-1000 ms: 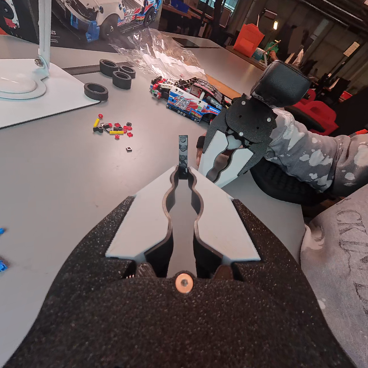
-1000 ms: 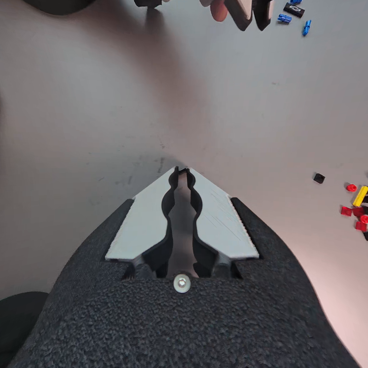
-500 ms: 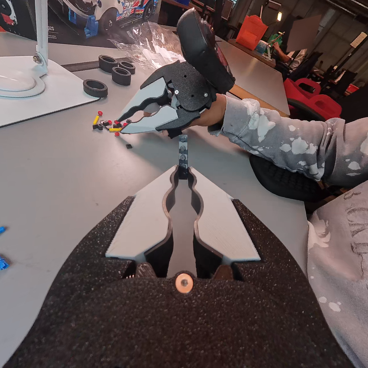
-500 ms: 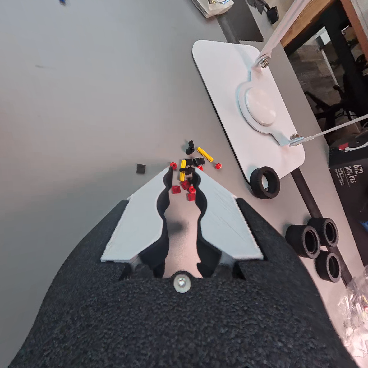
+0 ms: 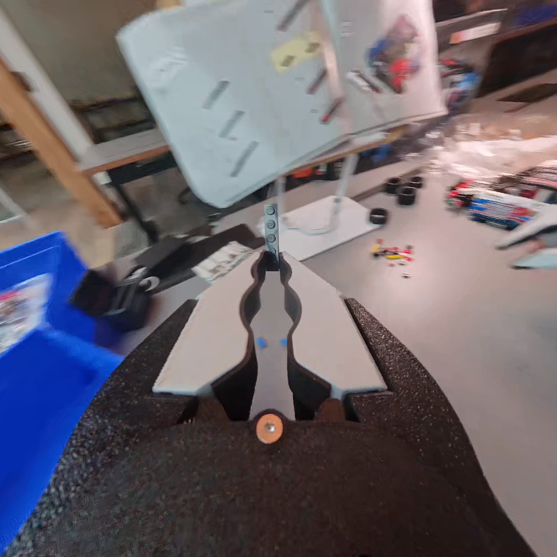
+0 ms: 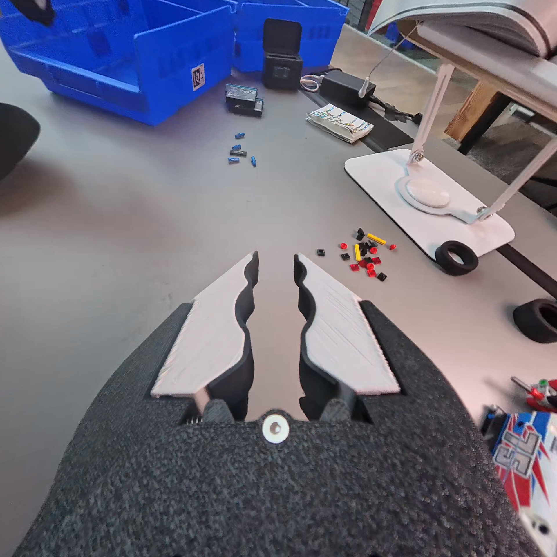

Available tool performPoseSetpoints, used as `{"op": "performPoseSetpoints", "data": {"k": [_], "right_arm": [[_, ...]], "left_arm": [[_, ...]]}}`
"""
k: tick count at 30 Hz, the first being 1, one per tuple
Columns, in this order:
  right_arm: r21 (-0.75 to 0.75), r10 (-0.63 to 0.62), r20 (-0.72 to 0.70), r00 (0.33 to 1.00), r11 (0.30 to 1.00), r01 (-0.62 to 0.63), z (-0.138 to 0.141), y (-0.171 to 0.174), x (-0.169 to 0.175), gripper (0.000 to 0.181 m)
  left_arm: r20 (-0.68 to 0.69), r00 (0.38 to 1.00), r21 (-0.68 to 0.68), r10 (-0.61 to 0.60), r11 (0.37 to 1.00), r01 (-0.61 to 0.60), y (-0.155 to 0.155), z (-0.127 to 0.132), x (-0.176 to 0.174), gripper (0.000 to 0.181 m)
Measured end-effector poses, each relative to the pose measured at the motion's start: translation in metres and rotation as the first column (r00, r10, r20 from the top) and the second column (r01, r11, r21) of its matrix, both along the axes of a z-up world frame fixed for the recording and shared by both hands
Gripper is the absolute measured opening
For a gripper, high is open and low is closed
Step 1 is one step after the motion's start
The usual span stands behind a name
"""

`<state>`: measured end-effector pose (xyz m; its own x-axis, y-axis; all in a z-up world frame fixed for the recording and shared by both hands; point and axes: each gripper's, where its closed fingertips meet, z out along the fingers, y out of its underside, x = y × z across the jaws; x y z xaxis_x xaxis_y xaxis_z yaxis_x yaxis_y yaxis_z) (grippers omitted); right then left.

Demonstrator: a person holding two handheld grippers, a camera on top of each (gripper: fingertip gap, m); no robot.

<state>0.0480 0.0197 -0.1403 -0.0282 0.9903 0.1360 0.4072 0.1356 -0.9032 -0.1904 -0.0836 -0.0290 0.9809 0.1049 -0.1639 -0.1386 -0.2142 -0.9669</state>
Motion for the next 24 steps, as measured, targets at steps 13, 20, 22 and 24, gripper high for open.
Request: {"op": "performPoseSetpoints", "data": {"k": [13, 20, 22, 24], "right_arm": [[-0.015, -0.429, -0.191, 0.883, 0.900, 0.435, 0.054, 0.068, 0.108, 0.021], [-0.053, -0.540, -0.202, 0.817, 0.839, 0.541, 0.059, 0.089, 0.149, 0.023], [-0.053, -0.543, -0.208, 0.814, 0.837, 0.545, 0.058, 0.089, 0.150, 0.023], [-0.047, -0.541, -0.220, 0.812, 0.837, 0.545, 0.058, 0.089, 0.148, 0.024]], "left_arm": [[0.018, 0.916, -0.734, 0.400, 0.628, -0.259, -0.132, -0.145, -0.133, 0.009], [-0.040, 0.901, -0.532, 0.433, 0.754, -0.386, -0.110, -0.105, -0.148, 0.022], [-0.087, 0.907, -0.363, 0.411, 0.835, -0.413, -0.098, -0.068, -0.145, 0.029], [-0.105, 0.911, -0.198, 0.399, 0.889, -0.412, -0.090, -0.033, -0.135, 0.032]]}}
